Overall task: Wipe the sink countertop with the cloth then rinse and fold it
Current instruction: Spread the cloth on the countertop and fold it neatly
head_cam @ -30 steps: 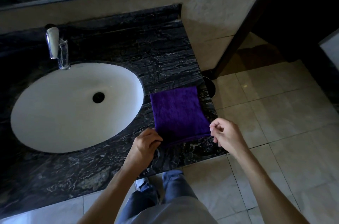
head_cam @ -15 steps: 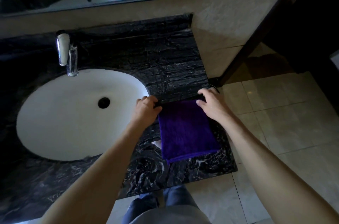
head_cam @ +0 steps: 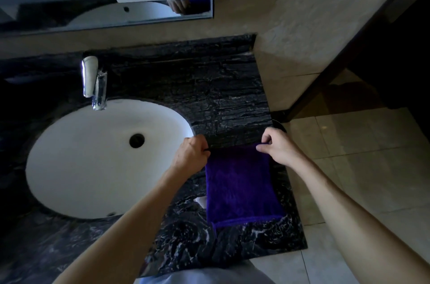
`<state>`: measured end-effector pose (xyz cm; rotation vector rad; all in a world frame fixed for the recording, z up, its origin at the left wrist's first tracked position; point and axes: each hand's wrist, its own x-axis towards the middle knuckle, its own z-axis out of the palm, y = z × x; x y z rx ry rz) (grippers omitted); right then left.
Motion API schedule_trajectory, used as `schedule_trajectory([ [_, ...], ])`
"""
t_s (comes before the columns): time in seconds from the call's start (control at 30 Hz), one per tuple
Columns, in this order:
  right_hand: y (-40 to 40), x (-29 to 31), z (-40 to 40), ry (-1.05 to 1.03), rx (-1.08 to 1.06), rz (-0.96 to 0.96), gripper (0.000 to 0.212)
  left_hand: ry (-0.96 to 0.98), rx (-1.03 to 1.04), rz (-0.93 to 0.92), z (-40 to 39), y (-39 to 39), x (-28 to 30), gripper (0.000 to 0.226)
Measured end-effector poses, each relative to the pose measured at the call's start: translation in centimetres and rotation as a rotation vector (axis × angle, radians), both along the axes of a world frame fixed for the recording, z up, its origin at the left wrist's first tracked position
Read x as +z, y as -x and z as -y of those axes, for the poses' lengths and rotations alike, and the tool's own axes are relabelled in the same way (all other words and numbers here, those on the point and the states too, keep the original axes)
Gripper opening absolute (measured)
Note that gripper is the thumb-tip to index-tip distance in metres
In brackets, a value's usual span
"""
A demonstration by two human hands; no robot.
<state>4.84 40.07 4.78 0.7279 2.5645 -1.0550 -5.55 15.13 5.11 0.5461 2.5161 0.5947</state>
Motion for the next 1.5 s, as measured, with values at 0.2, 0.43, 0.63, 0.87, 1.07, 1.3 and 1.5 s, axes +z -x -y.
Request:
schedule_trajectory([
  [0.2, 2.7, 0.0, -1.1, 0.172, -0.105, -0.061, 0.024, -0.127, 0.121, -0.002, -0.4, 2.7, 0.3, 0.024],
  [0.43, 8.8, 0.6, -1.9, 0.216, -0.208, -0.170, 0.018, -0.216, 0.257, -0.018, -2.0, 8.7, 0.6, 0.012],
  [0.63, 15.4, 0.8, -2.5, 0.258, -0.352, -0.259, 0.012, -0.248, 0.368, -0.008, -3.6, 15.3, 0.5, 0.013],
  [0.87, 22.8, 0.3, -4.2, 0.253, -0.374, -0.267, 0.015, -0.214, 0.399, -0.012, -5.7, 21.8, 0.0, 0.015],
  [1.07, 26.2, -0.9, -4.9, 0.218, -0.411, -0.251, 0.016, -0.188, 0.426, -0.010, -7.0, 24.1, -0.9, 0.015],
  [1.3, 26.3, -1.3, -3.9, -0.015, -0.328, -0.233, 0.020, -0.198, 0.395, -0.192, -7.1, 22.4, -1.5, 0.027],
  [1.5, 20.8, -3.4, 0.1, -0.546, 0.159, -0.347, 0.063, -0.125, -0.019, -0.539, -7.0, 16.4, -4.0, 0.055],
])
